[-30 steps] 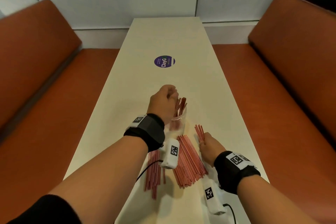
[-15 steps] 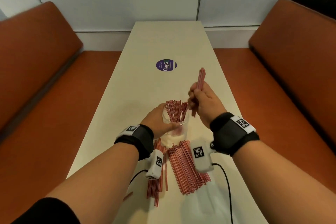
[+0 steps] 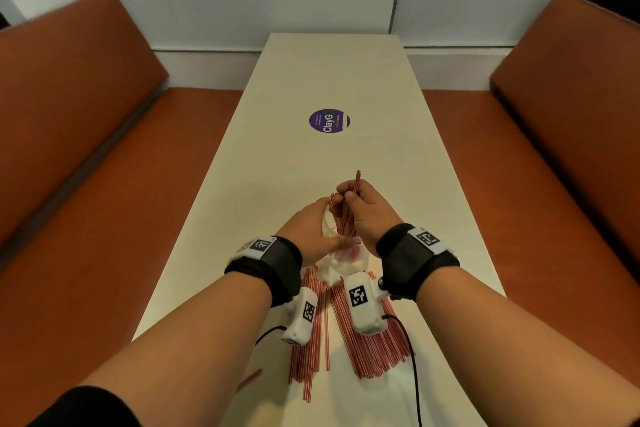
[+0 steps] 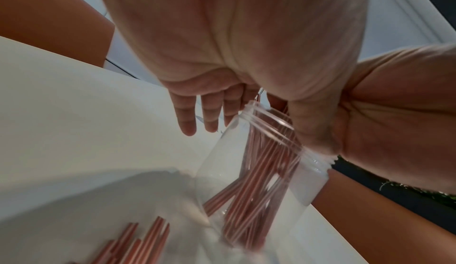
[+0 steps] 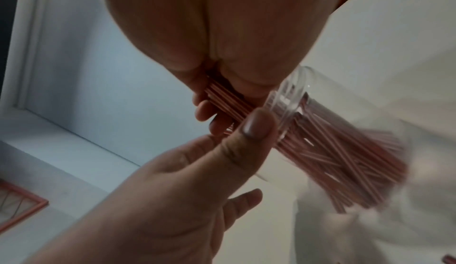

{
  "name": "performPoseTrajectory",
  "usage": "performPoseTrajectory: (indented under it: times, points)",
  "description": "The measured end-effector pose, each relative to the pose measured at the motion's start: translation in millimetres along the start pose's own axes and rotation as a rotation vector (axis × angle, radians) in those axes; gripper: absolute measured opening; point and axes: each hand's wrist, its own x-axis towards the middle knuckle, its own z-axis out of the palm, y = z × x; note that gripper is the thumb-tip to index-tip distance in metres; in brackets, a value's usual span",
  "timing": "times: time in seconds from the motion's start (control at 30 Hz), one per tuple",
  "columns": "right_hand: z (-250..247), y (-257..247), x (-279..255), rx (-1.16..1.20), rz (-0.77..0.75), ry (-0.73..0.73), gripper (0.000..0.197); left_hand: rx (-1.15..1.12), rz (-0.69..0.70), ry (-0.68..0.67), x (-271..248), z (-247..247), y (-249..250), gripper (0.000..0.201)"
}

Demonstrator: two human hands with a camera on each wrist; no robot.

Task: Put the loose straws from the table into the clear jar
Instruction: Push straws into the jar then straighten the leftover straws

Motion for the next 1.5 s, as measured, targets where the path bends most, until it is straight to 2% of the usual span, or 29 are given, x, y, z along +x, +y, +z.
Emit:
performPoseTrajectory:
  times: [0.13, 0.23, 0.33, 0.37, 0.43, 0.5, 0.6, 0.7, 0.8, 0.9, 1.0, 1.07, 1.2, 1.33, 1.5]
  points:
    - [2, -1, 0, -0.109, -0.038, 0.02, 0.021, 0.033, -0.011, -0.006, 0, 0, 2, 0.084]
    - [2, -9, -2, -0.145, -0.135, 0.04, 0.014, 0.043, -0.019, -0.006, -2, -3, 2, 0.08]
    - [-4, -26, -8, -0.171, -0.276, 0.13, 0.019, 0.102, -0.093, 0.015, -11, -8, -6, 0.103]
    - [-8, -30, -13, -0.181, -0.317, 0.169, 0.02, 0.099, -0.125, 0.028, -16, -9, -10, 0.103]
    - [-18, -32, -26, -0.24, -0.351, 0.259, 0.016, 0.106, -0.194, 0.063, -31, -10, -19, 0.092]
    - [-32, -20, -42, -0.372, -0.295, 0.335, 0.013, 0.171, -0.273, 0.094, -49, -6, -29, 0.069]
    - [-51, 17, -65, -0.704, -0.023, 0.29, 0.022, 0.251, -0.397, 0.029, -76, 8, -38, 0.043]
    - [-58, 53, -84, -1.087, 0.249, 0.095, 0.045, 0.256, -0.445, -0.05, -93, 28, -38, 0.038]
    - [-50, 68, -97, -1.146, 0.364, 0.002, 0.064, 0.28, -0.479, -0.03, -98, 43, -32, 0.047]
    - [-41, 72, -102, -1.145, 0.362, 0.005, 0.076, 0.322, -0.49, 0.001, -96, 51, -24, 0.051]
    - [-37, 73, -101, -1.158, 0.351, 0.01, 0.078, 0.342, -0.486, 0.006, -93, 54, -21, 0.041]
    - [-37, 73, -102, -1.147, 0.337, 0.022, 0.067, 0.32, -0.476, 0.004, -89, 55, -24, 0.033]
    - [-41, 73, -100, -1.121, 0.31, 0.032, 0.034, 0.32, -0.474, -0.009, -86, 53, -33, 0.028]
    - [-41, 75, -97, -1.09, 0.298, 0.065, 0.036, 0.299, -0.475, -0.005, -83, 50, -37, 0.031]
    - [-44, 76, -94, -1.122, 0.281, 0.08, 0.026, 0.318, -0.486, -0.017, -79, 48, -43, 0.025]
